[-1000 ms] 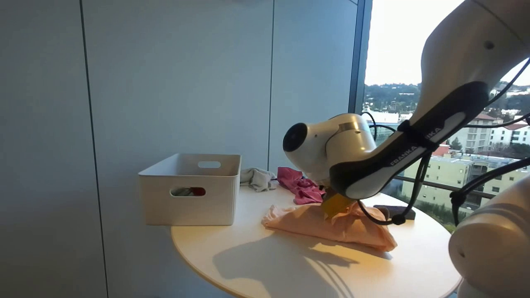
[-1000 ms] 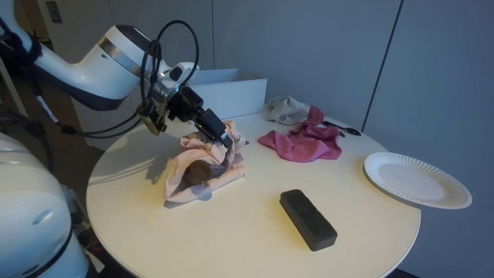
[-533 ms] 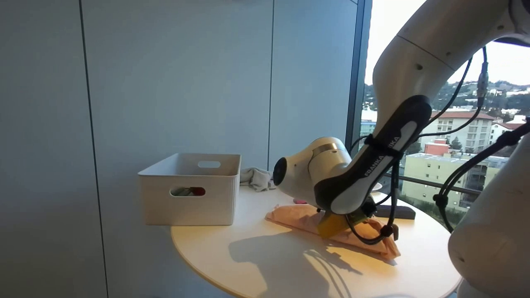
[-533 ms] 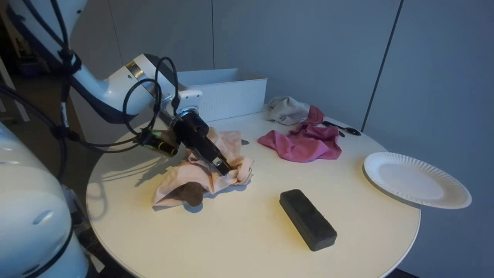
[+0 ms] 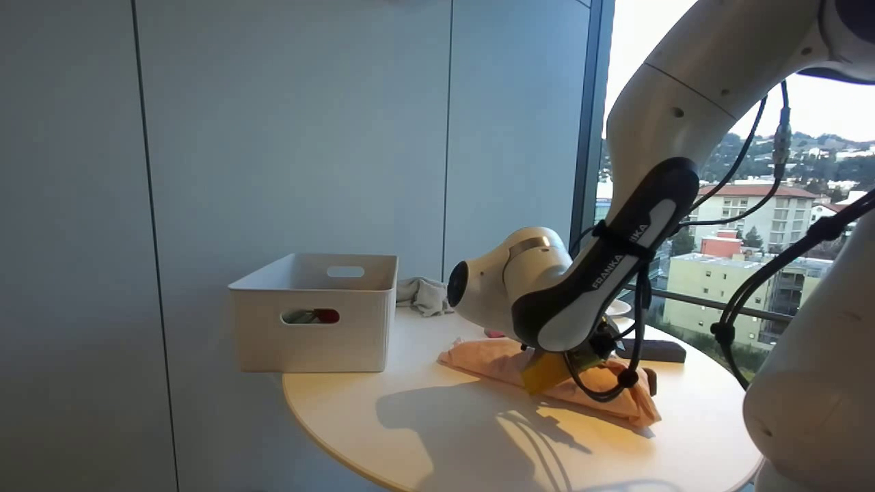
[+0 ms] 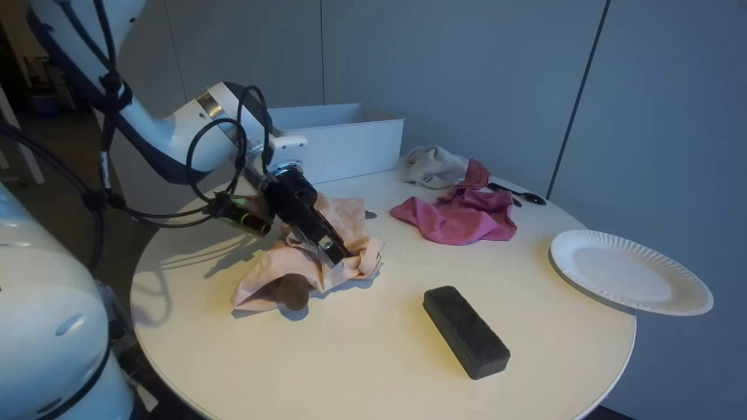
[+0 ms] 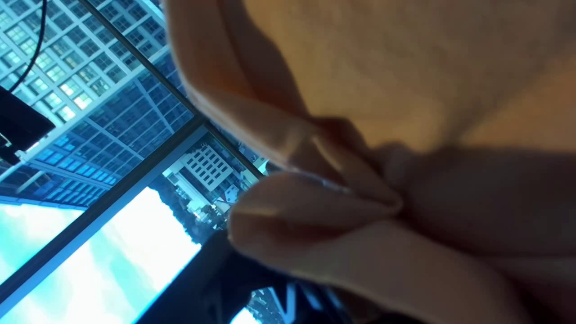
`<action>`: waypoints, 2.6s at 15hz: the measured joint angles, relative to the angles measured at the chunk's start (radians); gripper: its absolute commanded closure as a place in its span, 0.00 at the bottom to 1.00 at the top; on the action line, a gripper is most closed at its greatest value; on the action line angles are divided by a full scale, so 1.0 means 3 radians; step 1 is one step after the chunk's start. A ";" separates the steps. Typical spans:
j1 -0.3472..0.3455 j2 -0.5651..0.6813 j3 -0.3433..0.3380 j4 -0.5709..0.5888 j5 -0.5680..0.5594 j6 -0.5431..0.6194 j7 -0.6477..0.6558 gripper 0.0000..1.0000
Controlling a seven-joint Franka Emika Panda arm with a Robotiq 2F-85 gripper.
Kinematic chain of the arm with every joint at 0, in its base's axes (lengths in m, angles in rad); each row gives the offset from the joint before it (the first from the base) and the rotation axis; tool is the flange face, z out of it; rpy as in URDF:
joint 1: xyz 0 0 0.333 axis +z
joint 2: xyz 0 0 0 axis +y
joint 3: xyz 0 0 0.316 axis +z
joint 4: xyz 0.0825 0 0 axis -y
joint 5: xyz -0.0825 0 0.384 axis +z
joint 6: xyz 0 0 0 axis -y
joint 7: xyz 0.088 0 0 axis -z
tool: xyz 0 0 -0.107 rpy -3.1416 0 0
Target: Put the toy moose on the pink shirt, wrap it up and put it inside the white basket
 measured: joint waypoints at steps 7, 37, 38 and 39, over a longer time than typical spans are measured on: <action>0.0346 -0.0201 -0.0288 -0.0045 -0.0066 -0.0048 0.0164 0.00; 0.1648 -0.2103 -0.1858 -0.0252 -0.0124 0.0403 -0.2469 0.00; 0.1591 -0.2028 -0.1884 -0.0261 -0.0124 0.0673 -0.2583 0.00; 0.1539 -0.1936 -0.1902 -0.0271 -0.0124 0.0950 -0.2687 0.00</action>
